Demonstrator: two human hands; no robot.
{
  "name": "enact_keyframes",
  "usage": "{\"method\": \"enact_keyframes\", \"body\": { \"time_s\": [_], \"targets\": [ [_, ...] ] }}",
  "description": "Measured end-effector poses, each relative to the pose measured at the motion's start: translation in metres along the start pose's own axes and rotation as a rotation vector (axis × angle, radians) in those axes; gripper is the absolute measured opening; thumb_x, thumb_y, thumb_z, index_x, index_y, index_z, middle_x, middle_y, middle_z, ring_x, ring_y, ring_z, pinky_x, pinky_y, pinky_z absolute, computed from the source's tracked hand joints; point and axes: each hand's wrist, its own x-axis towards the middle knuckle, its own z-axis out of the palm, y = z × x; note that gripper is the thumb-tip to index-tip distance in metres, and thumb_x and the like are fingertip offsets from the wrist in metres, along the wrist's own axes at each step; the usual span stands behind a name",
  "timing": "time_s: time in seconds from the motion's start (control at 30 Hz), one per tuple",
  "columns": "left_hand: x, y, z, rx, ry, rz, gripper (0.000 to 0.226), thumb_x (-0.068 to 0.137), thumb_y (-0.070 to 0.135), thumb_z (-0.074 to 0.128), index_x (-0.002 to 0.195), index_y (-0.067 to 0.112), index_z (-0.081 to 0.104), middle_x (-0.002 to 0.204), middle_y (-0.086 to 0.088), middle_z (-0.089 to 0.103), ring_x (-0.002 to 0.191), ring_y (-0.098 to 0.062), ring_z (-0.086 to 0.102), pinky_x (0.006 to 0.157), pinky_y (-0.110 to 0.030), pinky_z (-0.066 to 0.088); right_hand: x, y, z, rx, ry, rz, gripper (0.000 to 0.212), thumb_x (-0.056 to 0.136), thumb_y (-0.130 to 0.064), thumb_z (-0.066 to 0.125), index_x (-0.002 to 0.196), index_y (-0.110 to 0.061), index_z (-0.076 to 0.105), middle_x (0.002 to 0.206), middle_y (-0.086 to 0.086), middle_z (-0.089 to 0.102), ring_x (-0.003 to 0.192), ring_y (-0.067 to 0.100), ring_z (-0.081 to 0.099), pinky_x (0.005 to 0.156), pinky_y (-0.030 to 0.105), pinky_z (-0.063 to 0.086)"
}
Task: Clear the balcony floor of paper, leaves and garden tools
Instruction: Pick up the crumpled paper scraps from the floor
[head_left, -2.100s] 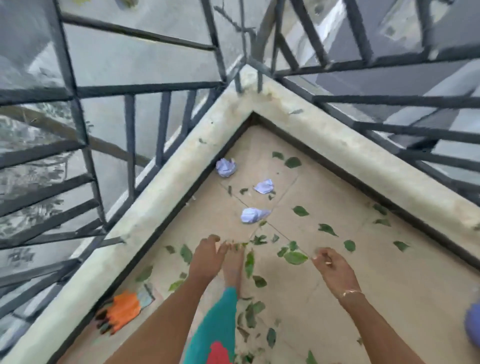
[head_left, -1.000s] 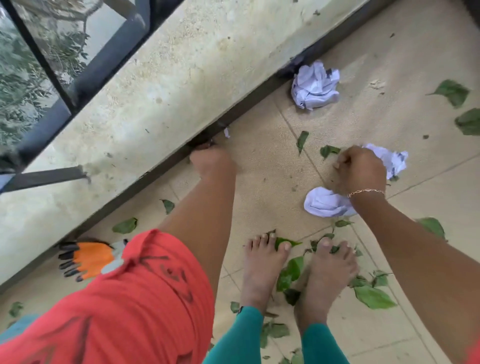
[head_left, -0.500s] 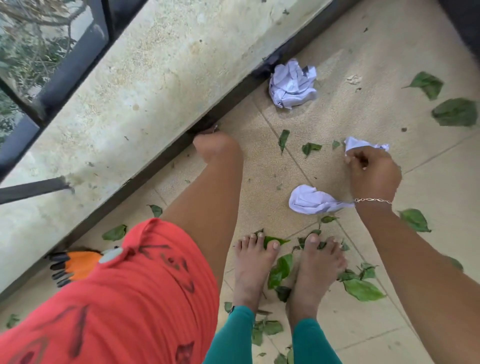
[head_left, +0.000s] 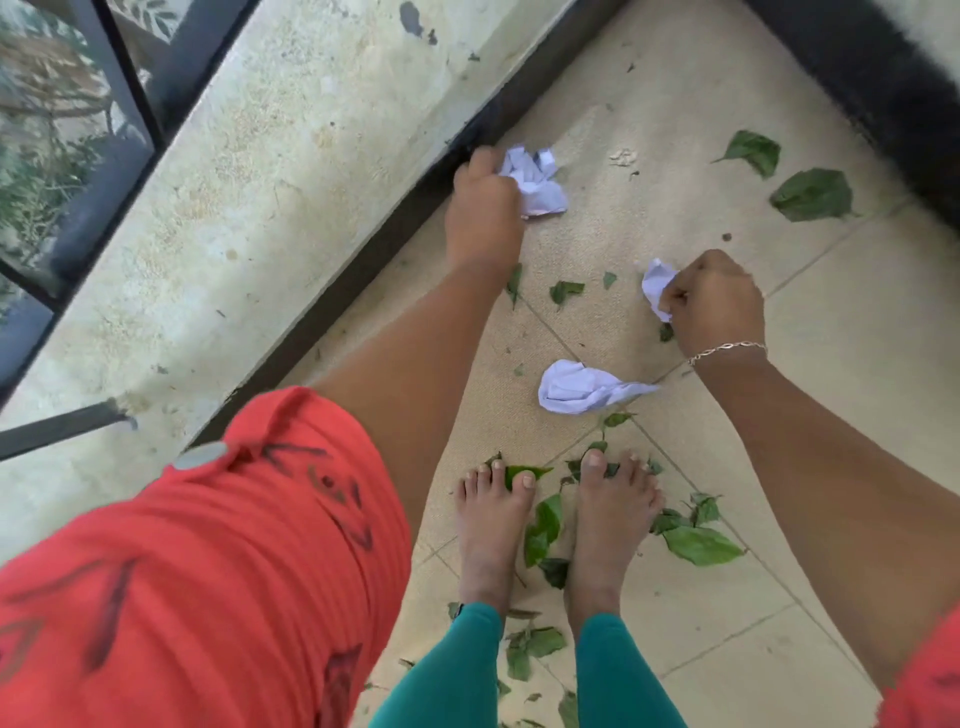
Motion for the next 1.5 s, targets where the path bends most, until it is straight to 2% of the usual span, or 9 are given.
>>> {"method": "enact_keyframes", "body": {
  "time_s": [0.17, 0.33, 0.53, 0.67, 0.83, 1.07, 1.2, 1.3, 1.5],
  "targets": [
    [-0.031, 0.016, -0.043, -0.123, -0.008, -0.113, 0.02, 0.089, 0.003, 0.044, 0.068, 0.003, 0.042, 0.092, -0.013, 0.04, 0.076, -0.019, 0.036, 0.059, -0.023, 0.018, -0.049, 0.002, -0.047, 0.172, 0.036, 0.127, 0.021, 0.081, 0.008, 0.051, 0.083, 0.004, 0.071, 0.098, 0.023, 0.055, 0.083, 0.038, 0.057, 0.064, 0.03, 0.034],
    [-0.092, 0.052, -0.095, -0.315, -0.073, -0.097, 0.012, 0.078, -0.001, 0.062, 0.07, -0.009, 0.06, 0.083, -0.009, 0.041, 0.075, -0.018, 0.039, 0.053, -0.024, 0.017, -0.123, 0.005, -0.104, 0.372, 0.067, 0.296, 0.015, 0.077, 0.008, 0.058, 0.073, 0.001, 0.07, 0.092, 0.02, 0.057, 0.082, 0.034, 0.056, 0.062, 0.025, 0.026],
    [-0.135, 0.109, -0.145, -0.363, -0.192, -0.01, 0.006, 0.074, -0.003, 0.068, 0.076, -0.009, 0.068, 0.094, -0.014, 0.055, 0.088, -0.027, 0.055, 0.063, -0.021, 0.025, -0.207, 0.009, -0.15, 0.589, 0.228, 0.474, 0.013, 0.074, 0.01, 0.058, 0.067, 0.002, 0.066, 0.087, 0.02, 0.058, 0.078, 0.031, 0.057, 0.062, 0.028, 0.029],
    [-0.163, 0.158, -0.163, -0.363, -0.239, 0.109, 0.002, 0.072, -0.006, 0.069, 0.074, -0.007, 0.069, 0.09, -0.003, 0.049, 0.083, -0.017, 0.051, 0.063, -0.015, 0.026, -0.257, 0.027, -0.169, 0.712, 0.357, 0.562, 0.02, 0.073, 0.013, 0.057, 0.062, -0.001, 0.066, 0.084, 0.017, 0.056, 0.071, 0.022, 0.048, 0.056, 0.023, 0.019],
    [-0.218, 0.213, -0.148, -0.342, -0.309, 0.27, 0.003, 0.07, -0.007, 0.07, 0.071, -0.009, 0.069, 0.089, -0.005, 0.05, 0.081, -0.016, 0.049, 0.065, -0.015, 0.029, -0.32, 0.066, -0.159, 0.818, 0.451, 0.693, 0.017, 0.074, 0.012, 0.06, 0.067, 0.0, 0.069, 0.084, 0.01, 0.053, 0.073, 0.016, 0.045, 0.055, 0.018, 0.024],
    [-0.343, 0.295, -0.092, -0.359, -0.431, 0.272, 0.004, 0.071, -0.008, 0.07, 0.072, -0.005, 0.067, 0.082, 0.005, 0.048, 0.079, -0.011, 0.048, 0.065, 0.0, 0.033, -0.43, 0.158, -0.125, 0.903, 0.474, 0.822, 0.02, 0.077, 0.01, 0.058, 0.069, -0.003, 0.07, 0.085, 0.0, 0.048, 0.074, 0.017, 0.047, 0.057, 0.007, 0.031],
    [-0.431, 0.35, -0.073, -0.363, -0.518, 0.313, 0.01, 0.07, -0.008, 0.072, 0.066, 0.001, 0.068, 0.082, 0.004, 0.049, 0.078, -0.007, 0.05, 0.066, -0.001, 0.035, -0.511, 0.225, -0.123, 0.938, 0.538, 0.918, 0.018, 0.076, 0.012, 0.058, 0.069, 0.0, 0.069, 0.083, 0.002, 0.049, 0.072, 0.02, 0.047, 0.057, 0.007, 0.032],
    [-0.489, 0.394, -0.065, -0.344, -0.59, 0.372, 0.021, 0.069, -0.008, 0.07, 0.06, 0.009, 0.063, 0.082, 0.003, 0.052, 0.076, -0.003, 0.051, 0.064, -0.003, 0.036, -0.57, 0.275, -0.128, 0.925, 0.59, 0.999, 0.018, 0.074, 0.013, 0.059, 0.067, -0.001, 0.069, 0.082, 0.002, 0.049, 0.071, 0.023, 0.051, 0.055, 0.019, 0.028],
    [-0.572, 0.49, -0.042, -0.343, -0.674, 0.481, 0.021, 0.07, -0.004, 0.069, 0.058, 0.012, 0.062, 0.08, 0.003, 0.055, 0.073, -0.012, 0.055, 0.058, -0.008, 0.036, -0.653, 0.361, -0.142, 0.879, 0.734, 1.141, 0.018, 0.071, 0.011, 0.064, 0.065, -0.004, 0.07, 0.085, 0.013, 0.059, 0.073, 0.024, 0.056, 0.06, 0.022, 0.026]
  ]
}}
